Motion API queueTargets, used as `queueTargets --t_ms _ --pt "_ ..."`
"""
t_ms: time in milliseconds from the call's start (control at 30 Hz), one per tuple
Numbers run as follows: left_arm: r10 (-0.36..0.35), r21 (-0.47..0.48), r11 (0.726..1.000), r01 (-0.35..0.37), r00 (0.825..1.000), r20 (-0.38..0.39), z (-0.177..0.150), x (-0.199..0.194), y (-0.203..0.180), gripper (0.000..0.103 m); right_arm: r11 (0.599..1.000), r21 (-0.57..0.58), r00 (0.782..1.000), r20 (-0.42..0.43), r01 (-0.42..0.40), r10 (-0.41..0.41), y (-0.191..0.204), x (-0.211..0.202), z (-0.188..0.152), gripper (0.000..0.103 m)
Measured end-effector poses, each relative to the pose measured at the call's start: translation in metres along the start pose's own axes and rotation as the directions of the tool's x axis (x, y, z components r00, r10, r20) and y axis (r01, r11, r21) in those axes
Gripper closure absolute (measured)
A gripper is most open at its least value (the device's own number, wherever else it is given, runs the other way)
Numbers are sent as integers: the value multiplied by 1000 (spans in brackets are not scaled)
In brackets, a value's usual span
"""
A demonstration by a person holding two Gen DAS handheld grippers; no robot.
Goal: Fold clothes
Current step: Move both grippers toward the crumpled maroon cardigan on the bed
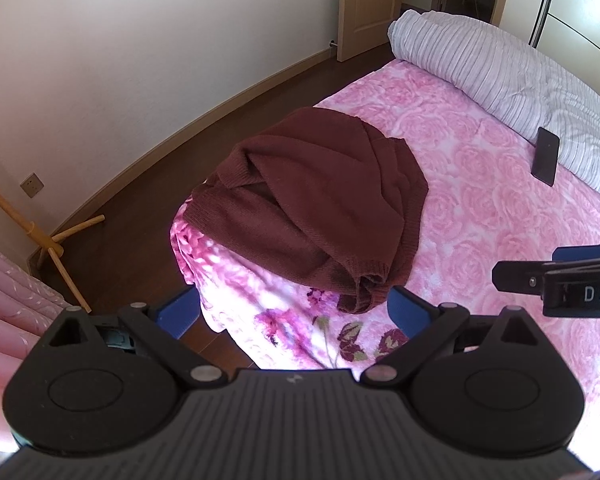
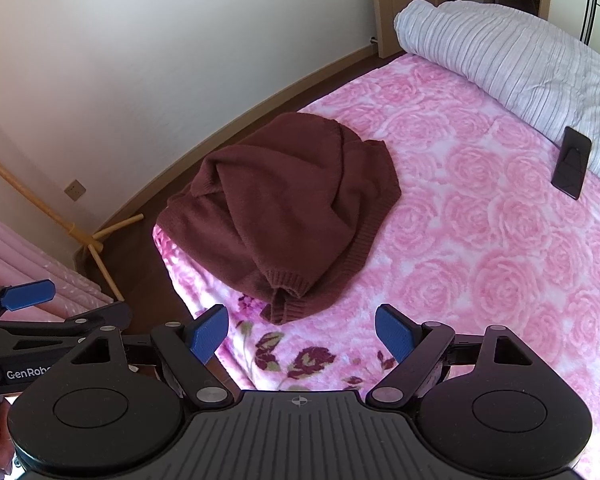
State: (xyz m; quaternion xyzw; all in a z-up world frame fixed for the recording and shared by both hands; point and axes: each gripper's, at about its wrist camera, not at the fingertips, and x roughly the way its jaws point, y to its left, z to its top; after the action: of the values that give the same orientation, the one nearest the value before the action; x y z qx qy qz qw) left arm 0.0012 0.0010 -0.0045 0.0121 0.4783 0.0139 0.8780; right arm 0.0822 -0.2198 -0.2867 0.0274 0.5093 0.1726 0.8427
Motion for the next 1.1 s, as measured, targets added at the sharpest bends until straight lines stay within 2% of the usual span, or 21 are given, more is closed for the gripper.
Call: queueTargets --t_ms 600,800,900,967,1100 --pt "5 11 1000 -5 1000 -19 6 9 -10 4 1000 12 1000 -23 -11 11 -15 9 4 20" --pt "48 -30 998 -48 999 -16 4 13 -10 4 999 11 999 -30 -35 35 -33 14 7 20" --pt "77 -50 996 -78 997 -25 1 17 -3 4 996 -26 996 -19 -85 85 -41 18 8 20" --pt "105 -27 994 -106 994 -31 -2 20 0 4 992 -52 993 -12 -118 118 -47 21 8 20" --pt "138 86 987 -134 990 -38 -10 31 6 4 982 -134 991 -27 -137 134 -48 38 2 20"
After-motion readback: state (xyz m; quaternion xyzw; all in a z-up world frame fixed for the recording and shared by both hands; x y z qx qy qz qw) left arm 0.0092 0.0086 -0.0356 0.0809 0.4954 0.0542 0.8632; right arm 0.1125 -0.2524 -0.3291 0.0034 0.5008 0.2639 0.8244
